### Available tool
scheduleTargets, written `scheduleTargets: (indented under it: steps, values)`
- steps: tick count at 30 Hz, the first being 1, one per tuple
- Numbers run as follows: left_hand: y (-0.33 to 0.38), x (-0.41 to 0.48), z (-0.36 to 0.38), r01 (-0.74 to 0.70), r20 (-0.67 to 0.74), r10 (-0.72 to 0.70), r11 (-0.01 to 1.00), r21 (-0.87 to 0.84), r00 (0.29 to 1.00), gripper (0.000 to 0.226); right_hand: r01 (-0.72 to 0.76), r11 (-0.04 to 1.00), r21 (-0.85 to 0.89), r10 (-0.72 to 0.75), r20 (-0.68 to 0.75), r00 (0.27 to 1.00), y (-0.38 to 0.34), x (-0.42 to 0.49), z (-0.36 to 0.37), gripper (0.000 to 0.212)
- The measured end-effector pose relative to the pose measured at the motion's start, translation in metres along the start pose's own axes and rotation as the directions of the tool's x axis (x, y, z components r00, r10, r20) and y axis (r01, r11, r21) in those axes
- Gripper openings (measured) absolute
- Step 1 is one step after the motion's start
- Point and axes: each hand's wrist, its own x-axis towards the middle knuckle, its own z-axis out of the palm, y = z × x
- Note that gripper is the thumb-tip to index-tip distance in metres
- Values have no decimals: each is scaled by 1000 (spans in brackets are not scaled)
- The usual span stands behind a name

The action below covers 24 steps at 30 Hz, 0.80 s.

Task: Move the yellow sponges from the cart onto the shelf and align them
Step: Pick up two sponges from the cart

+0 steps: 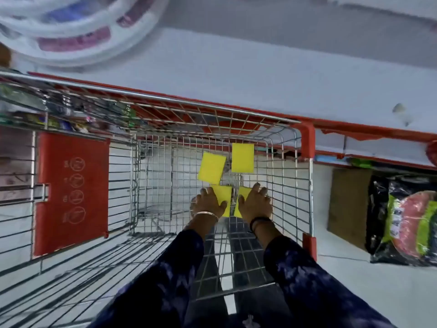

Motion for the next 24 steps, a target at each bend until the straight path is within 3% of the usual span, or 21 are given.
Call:
scheduleTargets:
  steps: [6, 11, 24]
  values:
    - [13, 16, 21, 110, -145, -128, 985, -130, 981, 91, -119, 993, -3, 120, 20, 993, -2, 22, 28, 90]
    - [12, 21, 23, 77, -183, -110, 981, -180, 977, 92, -107, 990, -94, 104, -44, 994, 2, 31, 41, 98]
    - [-4, -25, -21, -7, -202, -26, 987, -161, 979, 90, 32, 999, 30, -27, -130, 991, -9, -11, 2, 83]
